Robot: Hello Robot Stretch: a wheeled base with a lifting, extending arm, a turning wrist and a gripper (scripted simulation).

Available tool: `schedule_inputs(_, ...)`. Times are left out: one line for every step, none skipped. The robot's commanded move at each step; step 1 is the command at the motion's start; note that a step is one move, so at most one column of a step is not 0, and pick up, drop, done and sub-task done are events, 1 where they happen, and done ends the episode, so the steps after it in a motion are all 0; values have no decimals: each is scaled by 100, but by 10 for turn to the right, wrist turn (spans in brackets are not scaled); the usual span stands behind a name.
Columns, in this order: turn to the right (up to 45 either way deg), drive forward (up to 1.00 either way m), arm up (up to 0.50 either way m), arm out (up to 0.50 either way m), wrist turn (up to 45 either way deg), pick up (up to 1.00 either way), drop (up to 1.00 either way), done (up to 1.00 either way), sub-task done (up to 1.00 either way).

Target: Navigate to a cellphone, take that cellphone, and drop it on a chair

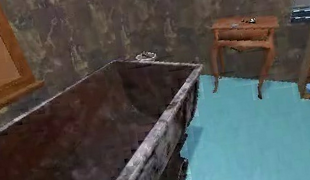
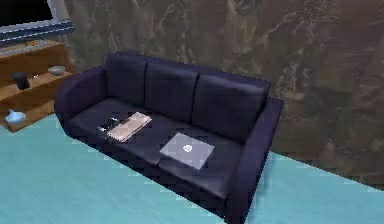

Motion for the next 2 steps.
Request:
schedule_inputs(450, 0, 0, 0, 0, 0, 0, 0, 0)
schedule_inputs(450, 0, 0, 0, 0, 0, 0, 0, 0)
